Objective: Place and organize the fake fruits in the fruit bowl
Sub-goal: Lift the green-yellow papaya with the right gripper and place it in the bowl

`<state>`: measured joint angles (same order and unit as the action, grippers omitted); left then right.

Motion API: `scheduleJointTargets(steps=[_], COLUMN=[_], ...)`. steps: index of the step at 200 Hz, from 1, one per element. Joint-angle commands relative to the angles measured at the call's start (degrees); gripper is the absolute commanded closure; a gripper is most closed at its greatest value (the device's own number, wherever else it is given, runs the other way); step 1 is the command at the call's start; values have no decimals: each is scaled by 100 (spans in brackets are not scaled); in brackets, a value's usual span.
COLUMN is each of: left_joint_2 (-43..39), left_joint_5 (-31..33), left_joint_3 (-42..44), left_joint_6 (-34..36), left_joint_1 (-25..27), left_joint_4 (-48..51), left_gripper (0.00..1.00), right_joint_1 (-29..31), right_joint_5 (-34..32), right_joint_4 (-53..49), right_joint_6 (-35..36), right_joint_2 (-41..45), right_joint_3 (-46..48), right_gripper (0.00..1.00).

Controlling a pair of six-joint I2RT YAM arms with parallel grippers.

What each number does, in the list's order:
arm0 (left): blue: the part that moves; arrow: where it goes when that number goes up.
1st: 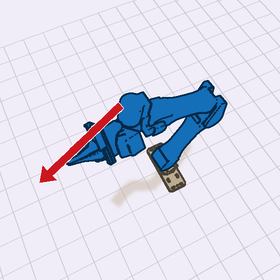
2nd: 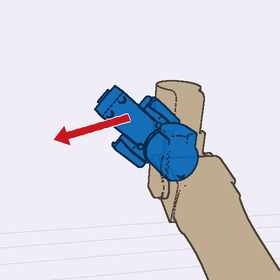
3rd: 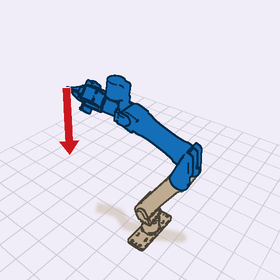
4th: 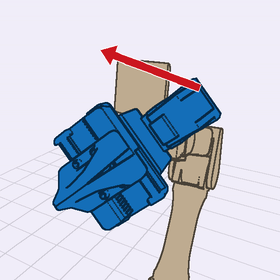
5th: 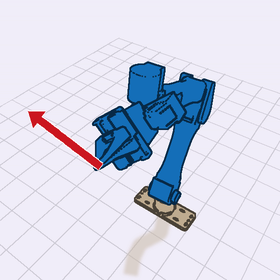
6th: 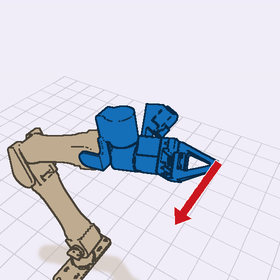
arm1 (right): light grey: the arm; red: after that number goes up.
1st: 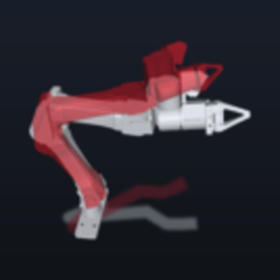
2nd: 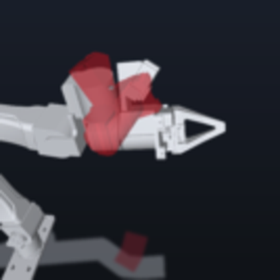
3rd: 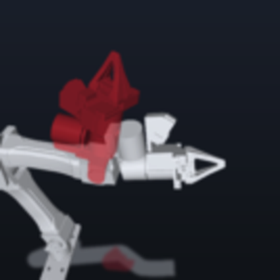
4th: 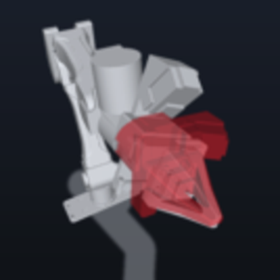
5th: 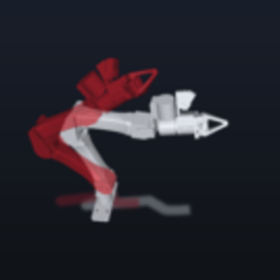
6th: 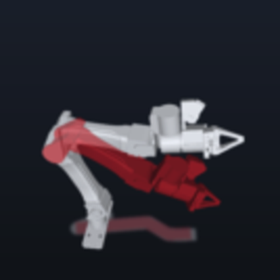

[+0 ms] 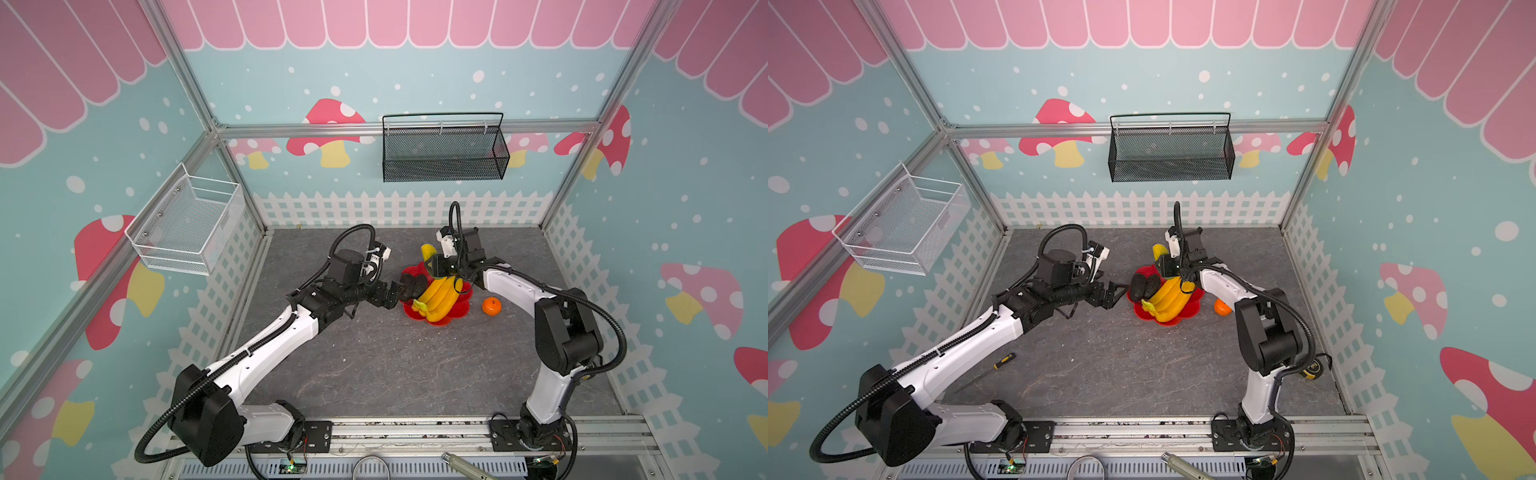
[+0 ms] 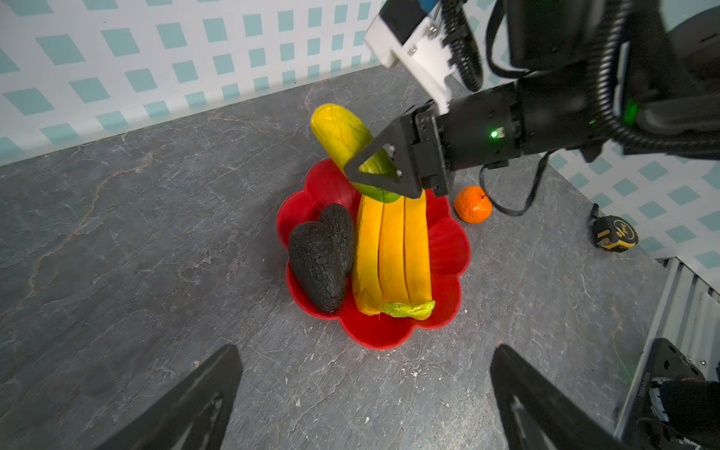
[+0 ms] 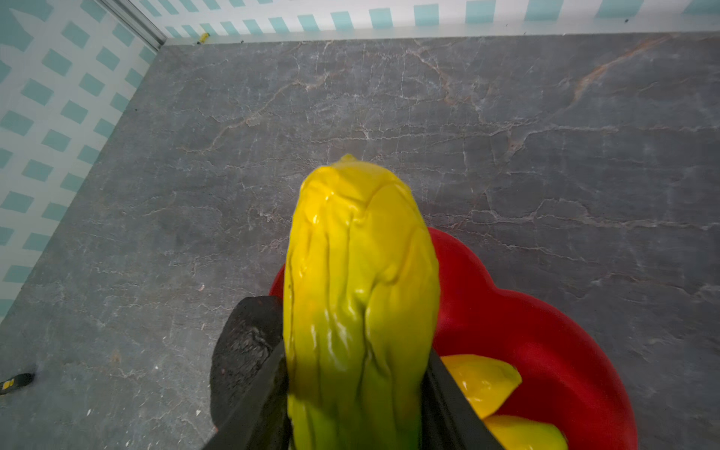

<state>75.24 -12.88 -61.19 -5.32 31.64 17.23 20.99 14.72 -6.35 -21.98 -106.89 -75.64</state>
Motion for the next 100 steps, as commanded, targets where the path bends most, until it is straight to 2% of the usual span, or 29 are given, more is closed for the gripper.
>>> scheduleJointTargets(steps=[1, 74, 100], left_joint_2=[-108, -57, -75], left_joint_5=[-170, -327, -338], left_joint_3=[37, 51, 51], left_joint_6=[-56, -36, -39], left_joint_1=[-14, -10, -9], left_joint_4=[-141, -154, -159], left_gripper=[0, 0, 0], right_joint_1=[1, -16, -25], right_joint_5=[39, -13, 12], right_joint_4=[11, -5, -76], right_joint_6=[145, 240, 273], right_joint_2=[-147, -734, -798], right_joint_3=[-177, -266, -370], right_gripper=[59, 54, 45])
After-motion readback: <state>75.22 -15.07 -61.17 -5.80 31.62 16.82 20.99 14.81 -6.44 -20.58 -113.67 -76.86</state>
